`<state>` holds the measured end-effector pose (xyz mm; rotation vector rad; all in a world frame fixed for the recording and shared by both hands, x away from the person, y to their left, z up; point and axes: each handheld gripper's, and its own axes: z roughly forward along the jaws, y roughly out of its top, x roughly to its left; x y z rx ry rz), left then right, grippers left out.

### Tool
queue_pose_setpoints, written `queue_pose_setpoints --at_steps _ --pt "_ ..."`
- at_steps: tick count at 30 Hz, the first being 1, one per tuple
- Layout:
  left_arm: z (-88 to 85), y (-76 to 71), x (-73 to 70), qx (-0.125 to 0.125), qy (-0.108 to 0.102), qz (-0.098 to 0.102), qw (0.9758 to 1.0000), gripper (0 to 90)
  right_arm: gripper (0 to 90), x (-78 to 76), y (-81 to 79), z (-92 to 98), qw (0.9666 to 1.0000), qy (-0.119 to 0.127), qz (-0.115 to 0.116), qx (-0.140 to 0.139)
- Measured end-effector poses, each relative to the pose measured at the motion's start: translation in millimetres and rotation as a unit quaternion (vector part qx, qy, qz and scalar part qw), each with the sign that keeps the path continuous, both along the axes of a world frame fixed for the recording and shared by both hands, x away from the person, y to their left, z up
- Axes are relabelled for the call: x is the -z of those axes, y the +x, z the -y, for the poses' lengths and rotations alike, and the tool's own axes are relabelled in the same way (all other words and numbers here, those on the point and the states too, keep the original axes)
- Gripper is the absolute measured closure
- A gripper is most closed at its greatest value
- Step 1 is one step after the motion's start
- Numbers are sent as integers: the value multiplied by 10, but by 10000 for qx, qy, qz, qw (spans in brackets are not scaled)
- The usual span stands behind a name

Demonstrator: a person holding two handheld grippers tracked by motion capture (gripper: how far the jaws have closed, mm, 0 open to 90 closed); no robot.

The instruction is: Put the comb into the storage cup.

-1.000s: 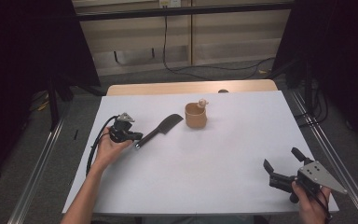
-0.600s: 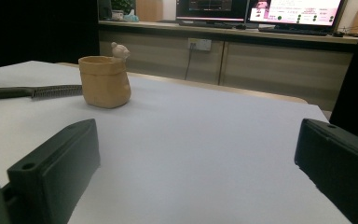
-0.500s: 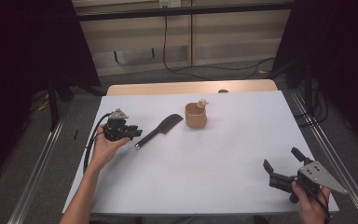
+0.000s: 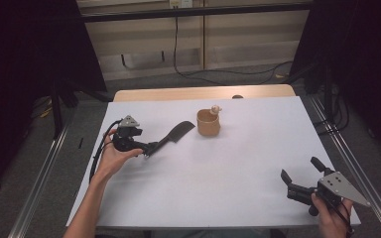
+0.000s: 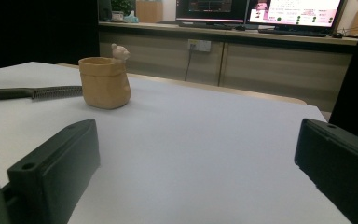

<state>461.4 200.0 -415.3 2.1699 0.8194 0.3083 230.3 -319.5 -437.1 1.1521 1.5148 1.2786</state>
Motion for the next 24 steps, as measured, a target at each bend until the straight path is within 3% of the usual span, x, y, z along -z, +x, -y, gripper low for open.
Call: queue_pose_setpoints --at_steps 1,6,10,14,24 --pt "23 -8 -11 -51 -69 -167 9998 91 0 0 0 -1 10000 5 3 4" --pt "61 2 -48 -172 28 -321 9993 79 0 -1 -1 -3 10000 5 -6 3" --pt "70 37 -71 -145 -112 -583 9981 79 0 -1 -2 -4 10000 11 9 -4" --pt "97 49 -87 -79 77 -498 9987 71 0 -2 -1 -1 10000 11 9 1" --pt "227 100 -114 48 336 -613 9975 65 0 -1 7 -6 10000 -3 -8 -25"
